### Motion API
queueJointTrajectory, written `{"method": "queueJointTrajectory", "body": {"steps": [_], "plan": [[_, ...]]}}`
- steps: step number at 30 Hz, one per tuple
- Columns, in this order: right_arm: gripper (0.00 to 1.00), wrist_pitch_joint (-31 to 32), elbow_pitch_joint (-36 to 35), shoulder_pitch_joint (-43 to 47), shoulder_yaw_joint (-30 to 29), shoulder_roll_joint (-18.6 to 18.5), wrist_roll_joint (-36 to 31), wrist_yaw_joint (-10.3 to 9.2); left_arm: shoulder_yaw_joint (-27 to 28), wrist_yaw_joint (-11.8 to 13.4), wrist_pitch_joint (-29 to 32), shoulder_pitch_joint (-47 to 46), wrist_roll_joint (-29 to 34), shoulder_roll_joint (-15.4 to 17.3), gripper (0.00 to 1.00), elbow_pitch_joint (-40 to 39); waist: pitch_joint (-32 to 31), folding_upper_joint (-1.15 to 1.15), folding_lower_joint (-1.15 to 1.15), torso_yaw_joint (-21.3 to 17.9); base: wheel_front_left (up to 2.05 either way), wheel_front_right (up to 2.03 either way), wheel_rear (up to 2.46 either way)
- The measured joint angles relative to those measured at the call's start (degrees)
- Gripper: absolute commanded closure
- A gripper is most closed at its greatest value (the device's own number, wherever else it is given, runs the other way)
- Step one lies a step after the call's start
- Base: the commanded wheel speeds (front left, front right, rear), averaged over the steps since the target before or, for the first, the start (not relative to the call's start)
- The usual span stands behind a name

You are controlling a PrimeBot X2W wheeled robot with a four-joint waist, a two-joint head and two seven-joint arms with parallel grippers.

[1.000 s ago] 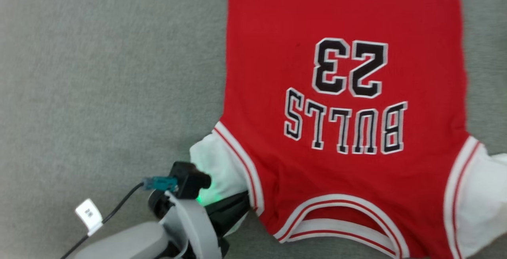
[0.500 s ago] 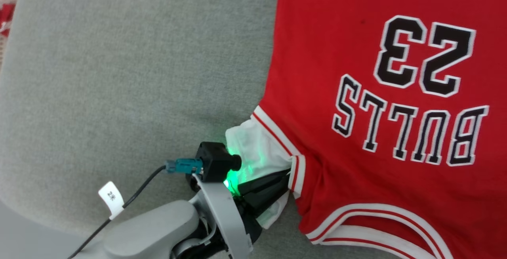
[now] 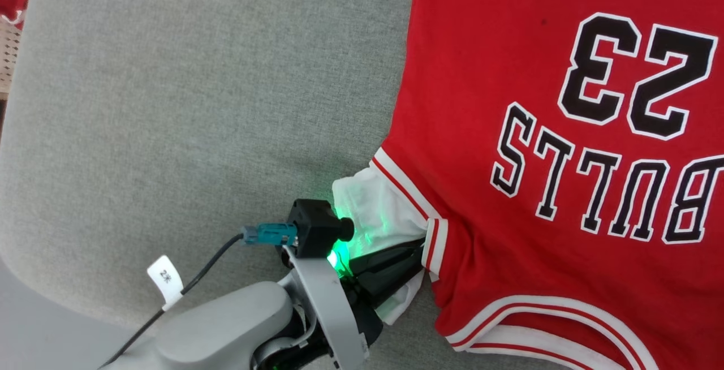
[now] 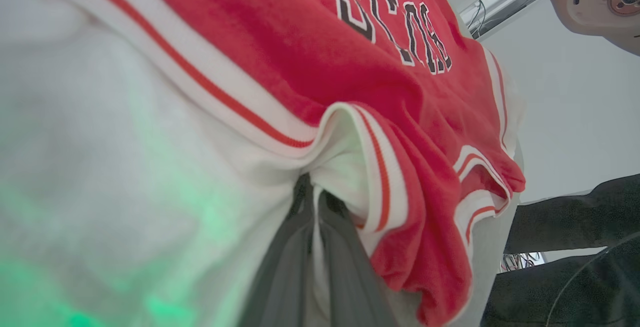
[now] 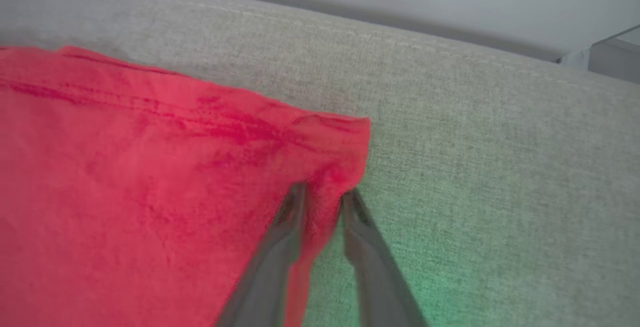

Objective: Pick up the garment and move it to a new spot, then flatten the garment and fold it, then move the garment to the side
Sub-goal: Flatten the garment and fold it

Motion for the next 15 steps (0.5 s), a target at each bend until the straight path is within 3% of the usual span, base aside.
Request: {"method": "queueJointTrajectory", "body": {"steps": [8, 11, 15], "plan": [[1.0, -4.3, -0.3, 4.1, 3.7, -1.3, 5.3, 0.01, -0.2, -0.1, -1.1, 0.7, -1.7, 0.3, 1.0, 2.3, -3.6, 0.0, 0.0, -1.1, 0.0, 0.0, 0.0], [1.0, -4.8, -5.6, 8.2, 7.8, -4.3, 9.3, 0.01, 0.2, -0.1, -1.5, 1.9, -2.7, 1.3, 1.0, 2.9, -5.7, 0.0, 0.0, -2.0, 0.0, 0.0, 0.0], [1.0, -5.4, -14.6, 17.4, 11.2, -11.1, 16.6, 0.01, 1.4, 0.2, -2.0, 4.3, -3.5, 3.9, 1.0, 3.8, -8.6, 0.0, 0.0, -3.5, 0.0, 0.0, 0.0]]}}
